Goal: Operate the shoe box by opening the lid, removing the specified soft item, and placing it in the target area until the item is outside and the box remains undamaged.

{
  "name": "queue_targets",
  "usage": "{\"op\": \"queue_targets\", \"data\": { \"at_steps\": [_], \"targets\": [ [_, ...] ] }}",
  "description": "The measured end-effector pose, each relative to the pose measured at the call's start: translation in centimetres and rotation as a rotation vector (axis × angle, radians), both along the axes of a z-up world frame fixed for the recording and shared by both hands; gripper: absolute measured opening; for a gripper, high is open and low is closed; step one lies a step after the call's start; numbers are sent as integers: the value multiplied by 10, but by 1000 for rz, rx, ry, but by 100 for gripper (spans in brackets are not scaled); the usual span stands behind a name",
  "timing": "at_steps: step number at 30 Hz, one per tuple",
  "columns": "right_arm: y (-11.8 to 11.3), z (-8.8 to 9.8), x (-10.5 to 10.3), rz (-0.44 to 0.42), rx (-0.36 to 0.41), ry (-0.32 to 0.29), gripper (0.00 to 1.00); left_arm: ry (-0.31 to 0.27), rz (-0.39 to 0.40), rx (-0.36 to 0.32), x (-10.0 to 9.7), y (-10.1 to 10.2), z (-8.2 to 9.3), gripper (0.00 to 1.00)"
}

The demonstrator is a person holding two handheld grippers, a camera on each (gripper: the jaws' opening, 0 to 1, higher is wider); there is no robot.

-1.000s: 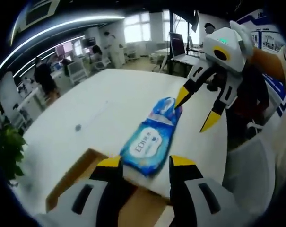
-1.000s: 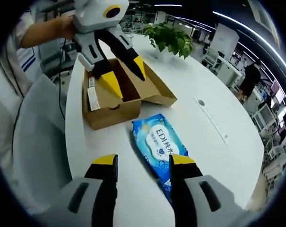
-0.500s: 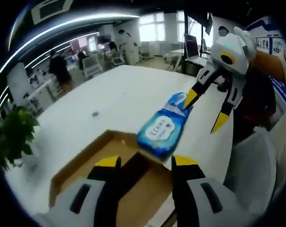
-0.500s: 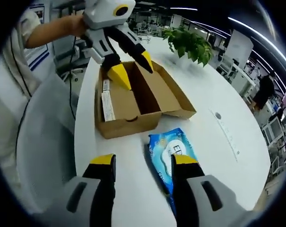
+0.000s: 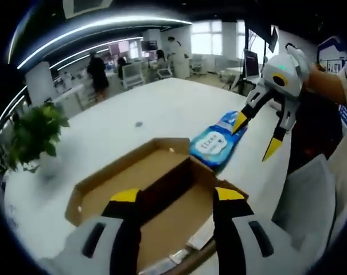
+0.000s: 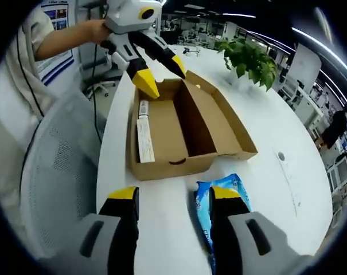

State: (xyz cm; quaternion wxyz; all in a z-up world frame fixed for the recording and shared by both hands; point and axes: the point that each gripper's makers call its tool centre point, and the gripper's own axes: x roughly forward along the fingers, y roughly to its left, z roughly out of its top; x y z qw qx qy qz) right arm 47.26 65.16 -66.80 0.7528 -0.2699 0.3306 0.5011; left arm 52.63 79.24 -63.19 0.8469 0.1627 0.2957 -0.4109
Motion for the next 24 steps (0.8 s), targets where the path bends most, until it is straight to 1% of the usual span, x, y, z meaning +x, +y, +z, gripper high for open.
{"op": "queue_targets", "data": {
  "at_steps": [4, 7, 10, 12, 17, 24],
  "targets": [
    [11, -2, 2, 23, 4, 2, 46, -2, 28, -3, -2, 20, -3, 50],
    [18, -3, 2, 40, 6, 4, 46, -1, 55, 13, -4, 35, -6, 50],
    [27, -6, 2, 59, 7, 9, 46, -4, 71, 29, -6, 46, -8, 50],
    [31, -7, 2, 66, 8, 11, 46, -1, 85, 38, -4, 57, -12, 50],
    [42, -13, 2, 87, 6, 20, 46, 6, 125, 45, -9, 80, -16, 50],
    [60, -24, 2, 124, -4, 34, 46, 15, 178, 67, -16, 112, -26, 51]
  ]
}}
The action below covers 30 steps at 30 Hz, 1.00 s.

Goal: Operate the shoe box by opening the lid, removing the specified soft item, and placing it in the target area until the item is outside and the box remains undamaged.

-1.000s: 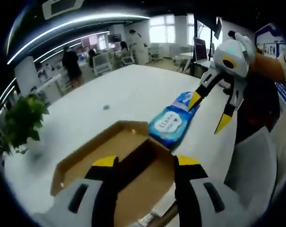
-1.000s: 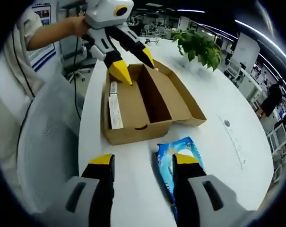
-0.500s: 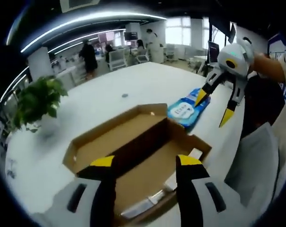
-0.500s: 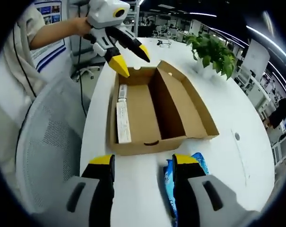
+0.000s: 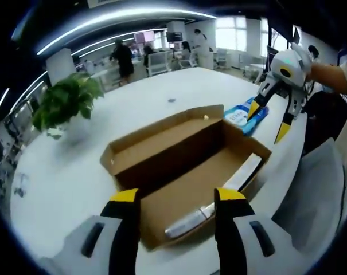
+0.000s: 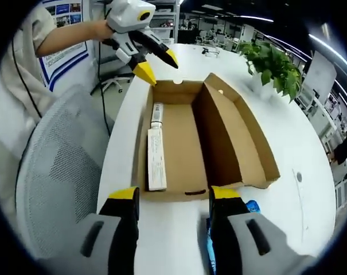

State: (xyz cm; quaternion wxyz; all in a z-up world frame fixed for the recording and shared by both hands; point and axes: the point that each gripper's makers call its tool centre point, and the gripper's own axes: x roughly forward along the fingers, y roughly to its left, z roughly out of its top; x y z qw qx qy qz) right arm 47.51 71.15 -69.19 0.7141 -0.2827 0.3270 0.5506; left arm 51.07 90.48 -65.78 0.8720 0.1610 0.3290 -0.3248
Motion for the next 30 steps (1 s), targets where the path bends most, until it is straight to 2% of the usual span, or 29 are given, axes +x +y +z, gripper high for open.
{"op": "queue_targets", "data": {
  "at_steps": [13, 22, 30],
  "targets": [
    [21, -19, 3, 57, -36, 9, 45, 32, 93, 36, -8, 40, -21, 47],
    [28, -30, 3, 70, -52, 31, 42, 57, 124, 44, -13, 48, -30, 44],
    [38, -40, 3, 91, -56, 63, 37, 52, 134, 13, -16, 48, -26, 45]
  ]
}}
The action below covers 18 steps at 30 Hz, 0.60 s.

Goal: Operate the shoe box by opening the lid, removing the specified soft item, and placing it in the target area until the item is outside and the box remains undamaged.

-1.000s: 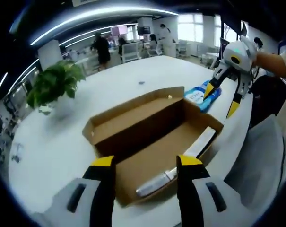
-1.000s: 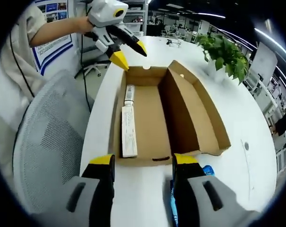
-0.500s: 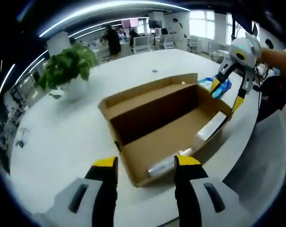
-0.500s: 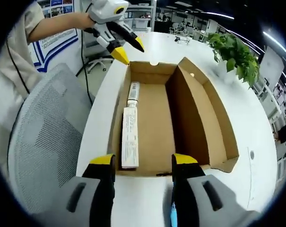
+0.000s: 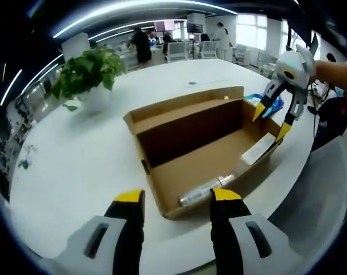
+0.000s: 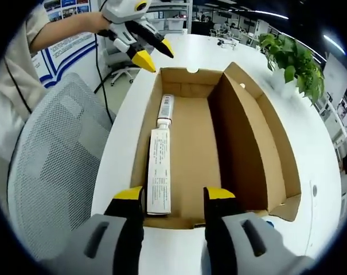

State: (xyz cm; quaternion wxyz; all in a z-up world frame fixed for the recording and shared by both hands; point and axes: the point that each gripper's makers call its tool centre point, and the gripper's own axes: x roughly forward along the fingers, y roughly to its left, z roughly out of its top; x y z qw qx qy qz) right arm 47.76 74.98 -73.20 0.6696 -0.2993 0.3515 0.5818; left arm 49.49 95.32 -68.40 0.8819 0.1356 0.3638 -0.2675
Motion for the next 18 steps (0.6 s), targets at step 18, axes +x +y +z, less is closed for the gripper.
{"op": "queue_targets", "data": {
  "at_steps": [18],
  "targets": [
    [3, -5, -1, -18, 17, 69, 34, 10, 36, -16, 0, 5, -3, 43]
  ]
}}
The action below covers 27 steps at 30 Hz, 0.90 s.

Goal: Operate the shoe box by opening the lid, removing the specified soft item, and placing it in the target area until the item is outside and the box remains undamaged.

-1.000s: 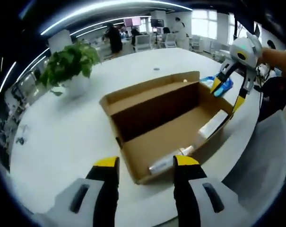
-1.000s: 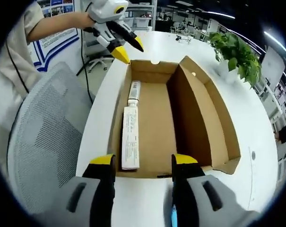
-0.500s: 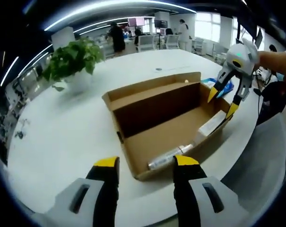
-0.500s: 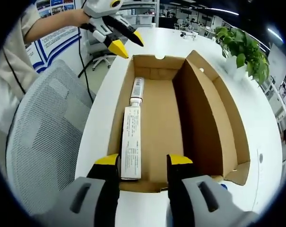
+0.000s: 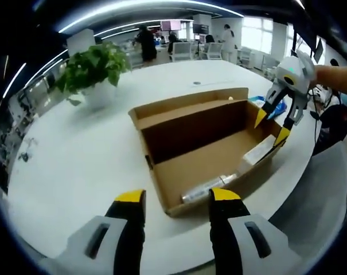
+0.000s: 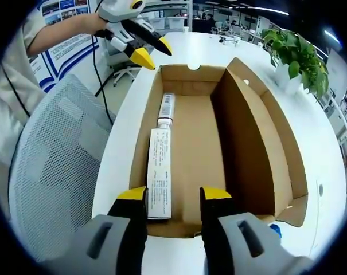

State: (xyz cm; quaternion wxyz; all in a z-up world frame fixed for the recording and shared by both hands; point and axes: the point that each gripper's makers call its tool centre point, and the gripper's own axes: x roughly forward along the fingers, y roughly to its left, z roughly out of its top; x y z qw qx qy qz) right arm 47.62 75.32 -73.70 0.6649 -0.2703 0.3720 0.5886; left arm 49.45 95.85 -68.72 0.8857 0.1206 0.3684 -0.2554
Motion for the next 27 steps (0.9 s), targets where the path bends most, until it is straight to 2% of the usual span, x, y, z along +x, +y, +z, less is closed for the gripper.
{"op": "queue_targets", "data": {
  "at_steps": [8, 12, 20, 27],
  "targets": [
    [1, -7, 1, -6, -12, 23, 32, -2, -2, -3, 1, -2, 0, 43],
    [-4, -14, 3, 26, -68, -21, 31, -5, 2, -5, 2, -1, 0, 43],
    [-4, -14, 1, 27, -63, -20, 19, -4, 8, -7, 1, 1, 0, 43],
    [-4, -13, 0, 45, -73, -33, 17, -5, 9, -9, 0, 1, 1, 43]
  ]
}}
